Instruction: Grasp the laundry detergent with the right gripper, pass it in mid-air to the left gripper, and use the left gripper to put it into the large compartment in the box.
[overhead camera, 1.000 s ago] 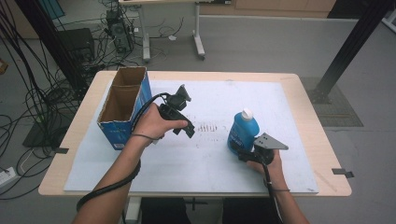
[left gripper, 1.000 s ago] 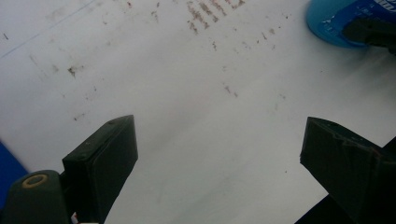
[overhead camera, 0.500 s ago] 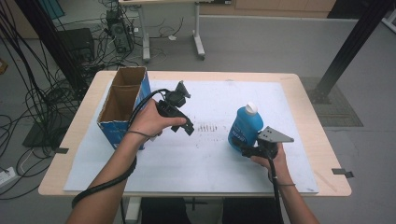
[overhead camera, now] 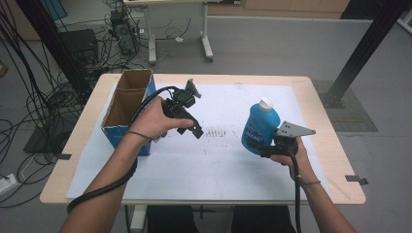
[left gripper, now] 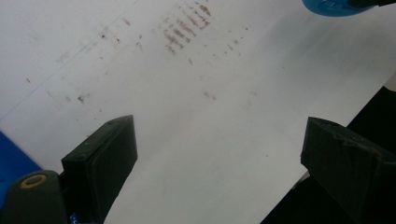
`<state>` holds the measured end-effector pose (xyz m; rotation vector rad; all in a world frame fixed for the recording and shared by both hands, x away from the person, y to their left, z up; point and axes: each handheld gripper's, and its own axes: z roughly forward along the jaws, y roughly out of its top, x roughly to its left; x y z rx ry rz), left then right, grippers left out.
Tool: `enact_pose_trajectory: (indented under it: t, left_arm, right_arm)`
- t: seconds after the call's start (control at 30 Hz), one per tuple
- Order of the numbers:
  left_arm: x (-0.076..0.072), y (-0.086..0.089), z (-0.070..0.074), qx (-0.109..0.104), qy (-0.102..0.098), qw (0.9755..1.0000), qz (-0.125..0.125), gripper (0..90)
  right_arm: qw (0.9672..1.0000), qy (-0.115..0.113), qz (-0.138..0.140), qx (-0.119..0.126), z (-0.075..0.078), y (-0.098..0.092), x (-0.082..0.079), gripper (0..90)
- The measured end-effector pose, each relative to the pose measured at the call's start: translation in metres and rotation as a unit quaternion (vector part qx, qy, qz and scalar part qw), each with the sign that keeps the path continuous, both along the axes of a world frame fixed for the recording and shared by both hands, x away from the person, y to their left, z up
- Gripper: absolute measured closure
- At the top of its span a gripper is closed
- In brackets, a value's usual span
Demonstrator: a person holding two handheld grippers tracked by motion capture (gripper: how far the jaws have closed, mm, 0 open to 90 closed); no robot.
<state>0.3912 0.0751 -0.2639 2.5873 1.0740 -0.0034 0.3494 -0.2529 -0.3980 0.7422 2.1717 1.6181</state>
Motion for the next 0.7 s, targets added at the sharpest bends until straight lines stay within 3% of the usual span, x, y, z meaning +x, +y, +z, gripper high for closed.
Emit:
enact_pose_trajectory:
  t: [0.17, 0.37, 0.47, 0.7]
  left_arm:
    - [-0.003, -0.001, 0.011, -0.004, -0.006, 0.9998, -0.016, 11.0]
    - [-0.010, -0.005, 0.029, -0.002, -0.020, 0.9987, -0.047, 11.0]
    - [-0.013, -0.006, 0.040, -0.004, -0.027, 0.9972, -0.070, 11.0]
    - [-0.017, -0.007, 0.053, 0.002, -0.033, 0.9947, -0.097, 11.1]
  right_arm:
    - [0.9999, -0.003, 0.016, 0.004, 0.010, -0.004, 0.003, 40.5]
    - [0.9982, -0.001, 0.059, -0.006, 0.026, -0.008, 0.004, 40.5]
    - [0.9975, 0.001, 0.070, -0.009, 0.030, -0.008, 0.003, 40.4]
    - [0.9950, -0.003, 0.100, -0.005, 0.042, -0.008, 0.001, 40.5]
